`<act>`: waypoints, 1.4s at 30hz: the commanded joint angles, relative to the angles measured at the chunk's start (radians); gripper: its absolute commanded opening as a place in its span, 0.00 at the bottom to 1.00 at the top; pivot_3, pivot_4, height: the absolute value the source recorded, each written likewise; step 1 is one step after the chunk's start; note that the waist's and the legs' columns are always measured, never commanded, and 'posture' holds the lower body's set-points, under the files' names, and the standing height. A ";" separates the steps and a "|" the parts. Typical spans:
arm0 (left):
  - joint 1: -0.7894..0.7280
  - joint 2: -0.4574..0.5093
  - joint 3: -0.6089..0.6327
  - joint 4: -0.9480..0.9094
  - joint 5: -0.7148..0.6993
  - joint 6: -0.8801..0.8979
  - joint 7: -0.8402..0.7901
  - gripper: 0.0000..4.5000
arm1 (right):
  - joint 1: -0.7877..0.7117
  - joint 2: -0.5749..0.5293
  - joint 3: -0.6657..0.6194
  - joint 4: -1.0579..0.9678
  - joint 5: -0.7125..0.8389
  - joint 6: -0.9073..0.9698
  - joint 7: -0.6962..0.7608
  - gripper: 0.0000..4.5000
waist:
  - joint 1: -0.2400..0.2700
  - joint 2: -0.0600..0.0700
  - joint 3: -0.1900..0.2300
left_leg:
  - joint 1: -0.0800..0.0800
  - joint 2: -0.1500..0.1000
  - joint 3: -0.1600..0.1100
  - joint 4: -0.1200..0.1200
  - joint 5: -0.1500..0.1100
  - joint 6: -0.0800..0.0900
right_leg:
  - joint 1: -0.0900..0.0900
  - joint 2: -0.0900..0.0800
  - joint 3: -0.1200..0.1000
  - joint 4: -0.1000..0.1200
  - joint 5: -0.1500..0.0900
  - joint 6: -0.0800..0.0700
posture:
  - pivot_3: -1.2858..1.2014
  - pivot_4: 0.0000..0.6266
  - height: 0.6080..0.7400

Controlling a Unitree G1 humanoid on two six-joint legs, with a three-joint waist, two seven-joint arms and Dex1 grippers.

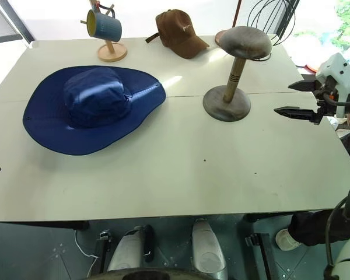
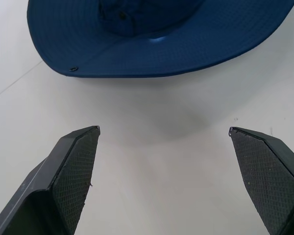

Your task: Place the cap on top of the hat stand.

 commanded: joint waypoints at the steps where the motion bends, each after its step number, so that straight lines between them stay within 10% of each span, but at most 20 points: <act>1: -0.015 0.003 0.032 -0.013 -0.002 -0.005 0.005 0.98 | -0.013 -0.010 -0.025 0.004 0.005 -0.032 0.001 1.00 | 0.000 0.000 0.000 | 0.000 0.000 0.000 0.000 0.000 0.000 | 0.000 0.000 0.000 0.000 0.000 0.000 | 0.52 0.24 0.98; 25: -0.140 0.084 -0.087 -0.122 -0.019 0.000 -0.055 0.98 | -0.030 -0.025 -0.035 -0.081 0.056 0.031 0.069 1.00 | 0.002 0.000 0.000 | 0.003 0.000 0.000 0.003 0.000 0.000 | -0.001 0.001 0.000 0.012 -0.001 0.002 | 0.52 0.24 0.98; 42: -0.419 0.096 -0.699 -0.153 0.262 -0.412 -0.008 0.98 | 0.241 -0.096 -0.134 -0.751 0.278 0.369 0.073 1.00 | 0.008 0.000 0.000 | 0.004 0.000 -0.001 0.004 0.000 0.000 | 0.000 0.001 0.001 0.015 -0.002 0.004 | 0.52 0.24 0.98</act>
